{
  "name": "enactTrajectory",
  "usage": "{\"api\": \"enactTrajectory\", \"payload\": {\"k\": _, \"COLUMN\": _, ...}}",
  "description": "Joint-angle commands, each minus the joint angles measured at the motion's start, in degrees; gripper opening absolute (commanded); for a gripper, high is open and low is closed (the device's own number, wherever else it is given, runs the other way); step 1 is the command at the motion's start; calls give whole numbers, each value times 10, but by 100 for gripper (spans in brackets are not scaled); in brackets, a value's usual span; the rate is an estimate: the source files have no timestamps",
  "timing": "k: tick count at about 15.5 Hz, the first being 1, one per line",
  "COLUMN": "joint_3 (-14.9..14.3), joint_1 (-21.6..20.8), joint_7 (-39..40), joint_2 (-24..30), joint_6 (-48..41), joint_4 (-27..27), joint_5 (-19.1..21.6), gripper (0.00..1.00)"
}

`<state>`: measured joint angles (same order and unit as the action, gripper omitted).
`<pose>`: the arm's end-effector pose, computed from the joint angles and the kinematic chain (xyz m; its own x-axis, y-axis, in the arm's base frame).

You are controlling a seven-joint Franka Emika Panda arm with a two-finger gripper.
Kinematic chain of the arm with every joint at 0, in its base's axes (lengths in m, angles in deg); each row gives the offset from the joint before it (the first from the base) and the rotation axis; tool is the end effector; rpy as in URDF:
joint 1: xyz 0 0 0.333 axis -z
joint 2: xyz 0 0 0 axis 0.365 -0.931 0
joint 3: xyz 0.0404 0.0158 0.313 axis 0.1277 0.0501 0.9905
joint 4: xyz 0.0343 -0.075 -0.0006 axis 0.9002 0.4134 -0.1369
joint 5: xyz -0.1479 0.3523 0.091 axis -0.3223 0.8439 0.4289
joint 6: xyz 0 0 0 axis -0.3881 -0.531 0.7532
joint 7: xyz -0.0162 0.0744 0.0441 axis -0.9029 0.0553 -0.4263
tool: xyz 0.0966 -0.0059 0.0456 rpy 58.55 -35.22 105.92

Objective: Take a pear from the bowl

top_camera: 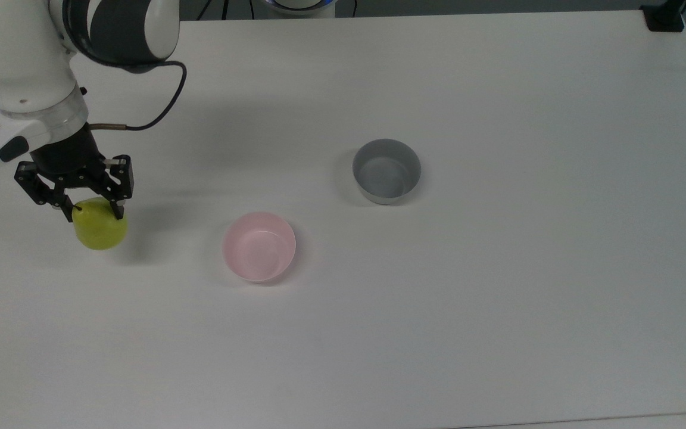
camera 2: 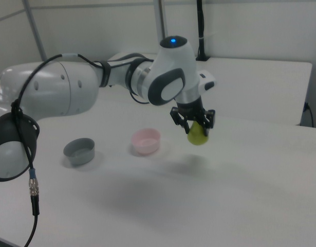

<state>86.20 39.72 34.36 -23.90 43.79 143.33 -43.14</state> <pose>0.6992 -0.2344 0.4208 0.9583 0.1327 0.2533 0.1223 -0.9909 0.0567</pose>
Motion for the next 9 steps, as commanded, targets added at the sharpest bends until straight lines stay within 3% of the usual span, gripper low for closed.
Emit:
{"api": "enactTrajectory", "payload": {"k": 1, "joint_3": -4, "joint_1": 8, "joint_7": 14, "joint_2": -6, "joint_6": 42, "joint_4": 27, "joint_5": 20, "gripper": 0}}
{"api": "enactTrajectory", "payload": {"k": 9, "joint_3": -4, "joint_1": 11, "joint_7": 8, "joint_2": -44, "joint_6": 145, "joint_4": 51, "joint_5": 32, "gripper": 0}}
